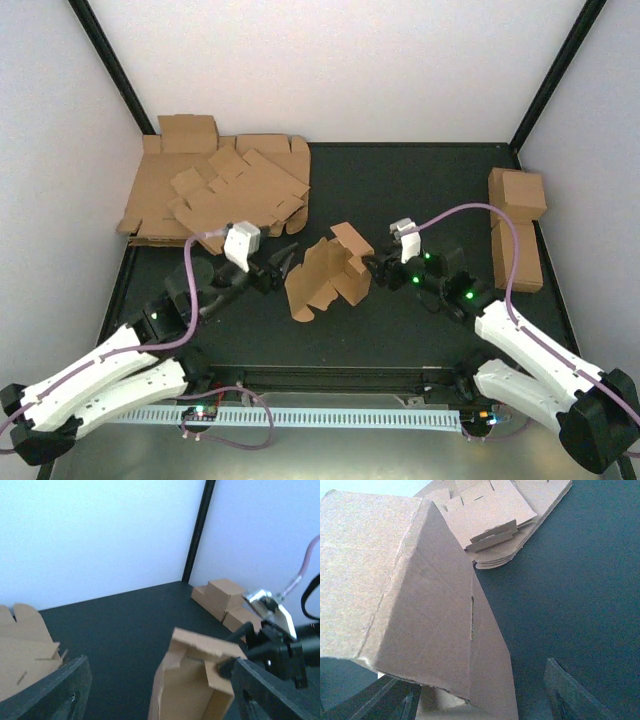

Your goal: Fold the paper box

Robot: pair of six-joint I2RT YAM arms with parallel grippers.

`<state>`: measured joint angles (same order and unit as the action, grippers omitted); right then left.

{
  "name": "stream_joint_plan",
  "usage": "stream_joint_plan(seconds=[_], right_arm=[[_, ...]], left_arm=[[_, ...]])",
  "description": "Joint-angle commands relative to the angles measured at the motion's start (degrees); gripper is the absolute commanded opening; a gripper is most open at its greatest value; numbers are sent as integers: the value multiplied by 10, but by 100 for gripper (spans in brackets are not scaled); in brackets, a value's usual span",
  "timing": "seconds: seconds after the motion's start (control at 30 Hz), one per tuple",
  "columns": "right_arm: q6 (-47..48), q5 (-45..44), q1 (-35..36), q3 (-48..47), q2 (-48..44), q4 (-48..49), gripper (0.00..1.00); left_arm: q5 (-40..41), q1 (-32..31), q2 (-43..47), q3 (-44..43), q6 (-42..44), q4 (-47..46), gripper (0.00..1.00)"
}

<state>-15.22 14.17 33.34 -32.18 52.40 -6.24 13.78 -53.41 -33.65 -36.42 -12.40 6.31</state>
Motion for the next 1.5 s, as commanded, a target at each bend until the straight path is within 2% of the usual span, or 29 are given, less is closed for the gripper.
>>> stream_joint_plan(seconds=[0.0, 0.2, 0.3, 0.47, 0.57, 0.7, 0.87, 0.97, 1.37, 1.47], right_arm=[[13, 9, 1, -17, 0, -6, 70], [14, 15, 2, -20, 9, -7, 70], [15, 16, 2, -19, 9, -5, 70], [18, 18, 2, -21, 12, -8, 70], [21, 20, 2, -25, 15, -14, 70], [25, 20, 2, -29, 18, -18, 69], [26, 21, 2, -31, 14, -21, 68], [27, 23, 2, -32, 14, -26, 68], [27, 25, 2, -30, 16, -23, 68], [27, 25, 2, -30, 16, -24, 68]], left_arm=[[-52, 38, -71, -109, -26, 115, 77], [-208, 144, -178, -236, -35, 185, 68], [-318, 223, -232, -261, -46, 189, 50], [-497, 297, -321, -263, -51, 137, 10], [-611, 311, -387, -281, -39, 127, 2], [-723, 316, -491, -327, -24, 150, 2], [-755, 316, -580, -364, -2, 182, 2], [-790, 316, -596, -362, 1, 170, 9], [-797, 293, -660, -396, 81, 272, 12], [-779, 287, -672, -406, 88, 285, 17]])
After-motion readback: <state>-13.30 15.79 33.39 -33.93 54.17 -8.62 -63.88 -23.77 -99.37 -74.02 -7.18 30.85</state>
